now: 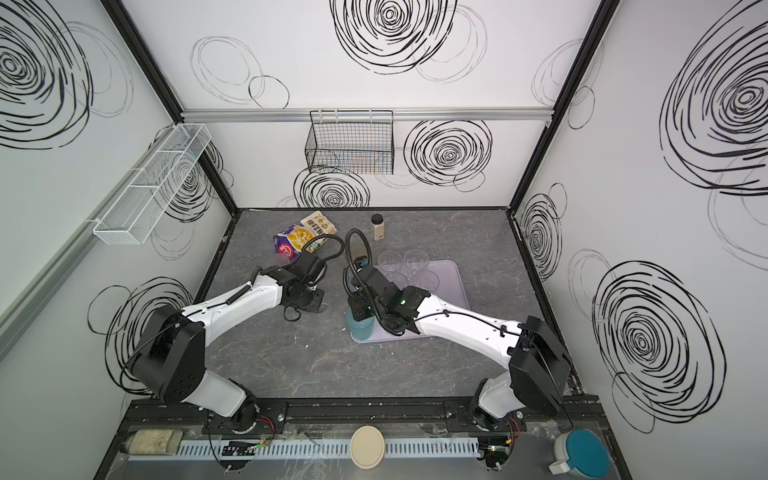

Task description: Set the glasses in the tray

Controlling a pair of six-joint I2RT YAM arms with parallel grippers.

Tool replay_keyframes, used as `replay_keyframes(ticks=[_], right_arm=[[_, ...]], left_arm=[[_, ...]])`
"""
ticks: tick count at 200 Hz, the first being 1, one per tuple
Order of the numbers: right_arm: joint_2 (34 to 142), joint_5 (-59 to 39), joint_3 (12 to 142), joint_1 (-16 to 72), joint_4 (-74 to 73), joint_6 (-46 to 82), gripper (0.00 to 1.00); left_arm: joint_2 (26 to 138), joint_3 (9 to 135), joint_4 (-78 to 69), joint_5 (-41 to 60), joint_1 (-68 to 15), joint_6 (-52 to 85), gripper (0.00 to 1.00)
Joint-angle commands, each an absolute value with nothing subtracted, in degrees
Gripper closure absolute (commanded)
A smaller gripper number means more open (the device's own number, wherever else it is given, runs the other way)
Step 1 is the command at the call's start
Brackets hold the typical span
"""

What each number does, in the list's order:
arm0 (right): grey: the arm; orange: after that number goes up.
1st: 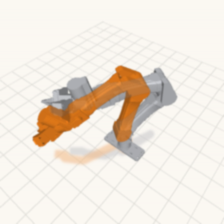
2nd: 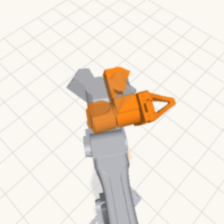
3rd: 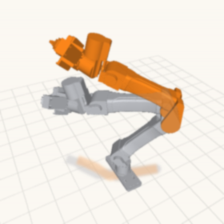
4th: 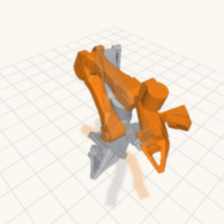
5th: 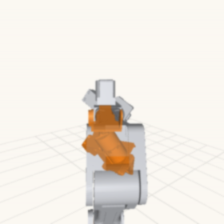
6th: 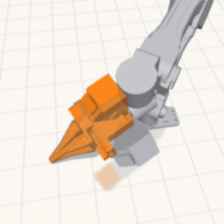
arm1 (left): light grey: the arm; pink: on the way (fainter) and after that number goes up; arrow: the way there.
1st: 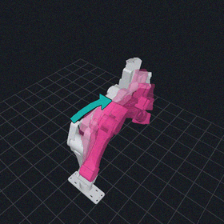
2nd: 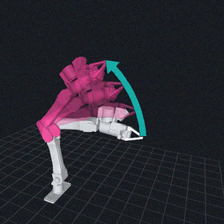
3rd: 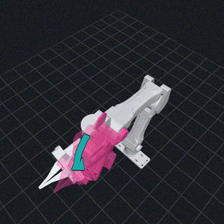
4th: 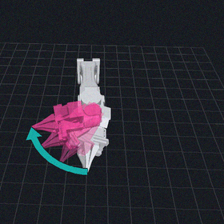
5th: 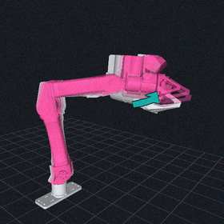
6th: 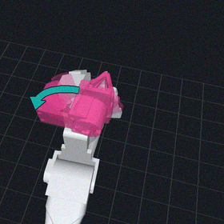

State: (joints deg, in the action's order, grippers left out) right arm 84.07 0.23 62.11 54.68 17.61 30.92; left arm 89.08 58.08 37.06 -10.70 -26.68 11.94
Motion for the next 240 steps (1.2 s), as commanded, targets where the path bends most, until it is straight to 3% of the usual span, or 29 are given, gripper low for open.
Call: replay_keyframes(ticks=[1, 38, 87, 131, 152, 178, 240], right_arm=[[82.4, 1.0, 61.7, 54.4, 17.0, 31.4, 0.51], [82.4, 1.7, 63.0, 54.4, 17.6, 30.7, 0.51], [83.7, 4.8, 70.3, 55.6, 22.3, 28.5, 0.51], [90.6, 5.0, 76.6, 58.2, 23.2, 27.6, 0.51], [95.1, 5.2, 79.9, 59.1, 23.8, 26.8, 0.5], [101.1, 5.4, 85.1, 59.5, 26.2, 26.0, 0.5], [117.7, 9.7, 103.7, 60.4, 38.7, 24.5, 0.5]], left_arm=[[89.1, 60.6, 37.9, -12.0, -27.1, 11.4, 0.69], [85.7, 63.0, 38.8, -11.9, -27.1, 11.4, 0.54], [75.8, 64.0, 37.4, -10.9, -25.8, 11.9, 0.45], [58.0, 47.5, 18.8, -2.6, -13.5, 20.3, 0.37], [50.1, 41.4, 14.3, -4.9, -8.7, 20.5, 0.32], [46.3, 39.1, 14.4, -9.6, -7.4, 18.4, 0.3], [45.9, 32.8, 9.6, -7.1, -10.4, 23.0, 0.3]])
